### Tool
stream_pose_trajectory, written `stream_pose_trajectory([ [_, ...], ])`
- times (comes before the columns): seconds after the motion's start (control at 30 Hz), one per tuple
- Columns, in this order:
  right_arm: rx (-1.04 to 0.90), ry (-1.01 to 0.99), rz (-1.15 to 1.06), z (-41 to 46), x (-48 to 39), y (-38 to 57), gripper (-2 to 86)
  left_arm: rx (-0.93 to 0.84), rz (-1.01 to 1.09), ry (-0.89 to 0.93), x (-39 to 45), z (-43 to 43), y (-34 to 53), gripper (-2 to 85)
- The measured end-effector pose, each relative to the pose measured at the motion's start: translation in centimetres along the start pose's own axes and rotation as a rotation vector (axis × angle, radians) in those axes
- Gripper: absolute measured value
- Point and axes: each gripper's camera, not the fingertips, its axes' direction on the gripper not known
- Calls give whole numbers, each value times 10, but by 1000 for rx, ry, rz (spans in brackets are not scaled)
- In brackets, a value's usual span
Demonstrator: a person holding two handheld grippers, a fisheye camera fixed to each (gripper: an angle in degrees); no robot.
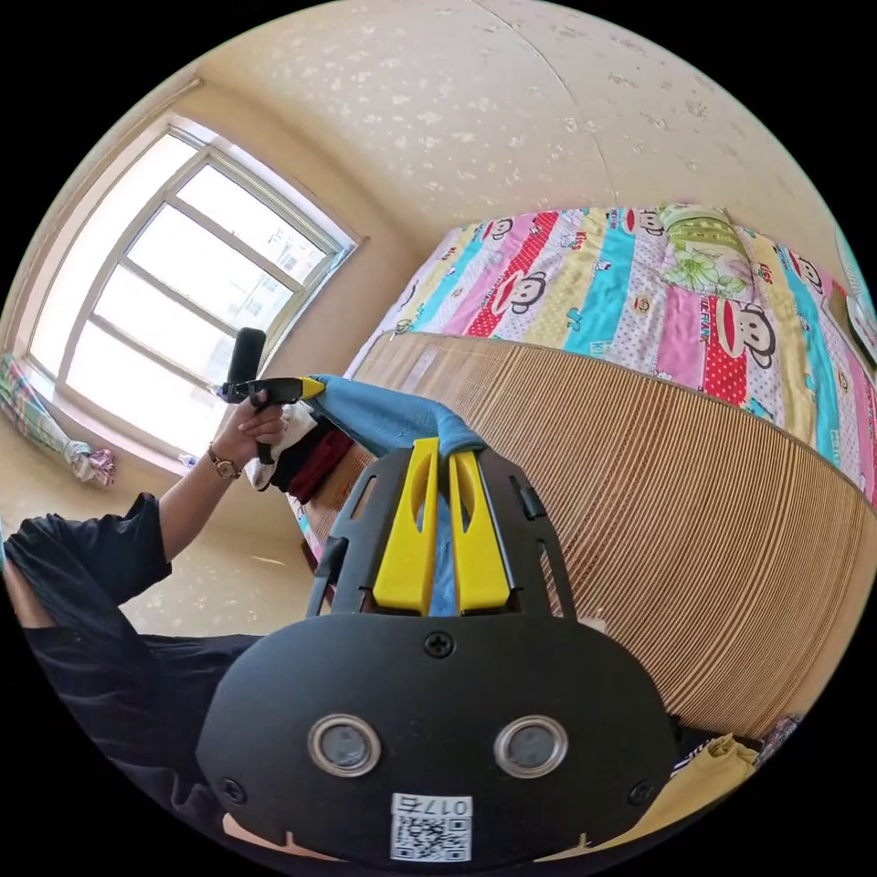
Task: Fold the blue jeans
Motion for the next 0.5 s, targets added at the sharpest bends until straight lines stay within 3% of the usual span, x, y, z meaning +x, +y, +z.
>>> stream_pose_trajectory([
  [0.17, -69, 0, 57, 60, 23, 81, 17, -61, -124, -8, -43, 75, 104, -7],
  [0.33, -257, -47, 322, 139, 60, 205, 23, -161, -365, -87, -84, 133, 206, -1],
  [0.5, -406, -26, 438, 165, 79, 258, 32, -103, -518, -52, -107, 130, 248, 69],
])
